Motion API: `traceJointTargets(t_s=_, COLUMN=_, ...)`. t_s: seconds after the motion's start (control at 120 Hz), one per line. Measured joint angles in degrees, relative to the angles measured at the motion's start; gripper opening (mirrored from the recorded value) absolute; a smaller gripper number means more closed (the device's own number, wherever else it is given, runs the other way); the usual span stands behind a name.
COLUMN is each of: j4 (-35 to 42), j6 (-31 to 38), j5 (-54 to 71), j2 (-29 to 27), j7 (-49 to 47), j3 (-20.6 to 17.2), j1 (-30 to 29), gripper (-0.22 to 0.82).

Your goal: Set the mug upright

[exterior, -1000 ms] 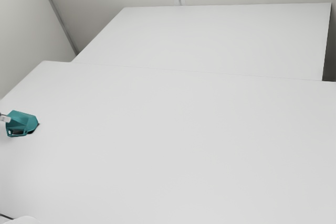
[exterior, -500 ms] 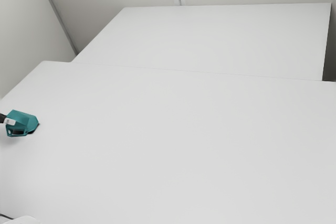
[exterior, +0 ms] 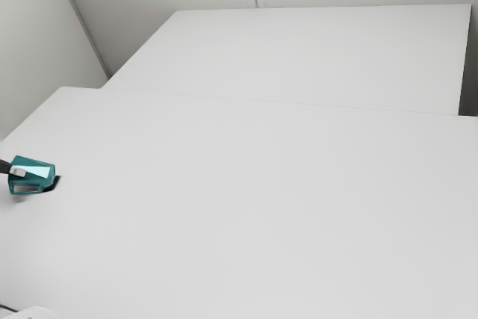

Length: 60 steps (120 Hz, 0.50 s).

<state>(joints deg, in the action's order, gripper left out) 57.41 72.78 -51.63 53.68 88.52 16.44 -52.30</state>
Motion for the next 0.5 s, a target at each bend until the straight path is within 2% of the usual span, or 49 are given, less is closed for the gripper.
traceJointTargets(t_s=0.167, j4=0.0, j6=-0.7, j5=0.0, j2=-0.6, j7=0.1, j3=-0.2, j1=0.0, gripper=-0.14)
traceJointTargets(t_s=0.4, j4=0.8, j6=-1.4, j5=0.2, j2=-2.7, j7=0.1, j3=-1.7, j1=-0.2, gripper=-0.15)
traceJointTargets(t_s=0.458, j4=2.8, j6=-0.7, j5=1.2, j2=-4.8, j7=0.2, j3=-2.5, j1=0.0, gripper=-0.15)
traceJointTargets(t_s=0.5, j4=6.5, j6=0.9, j5=3.0, j2=-8.0, j7=0.1, j3=-4.7, j1=0.2, gripper=-0.15)
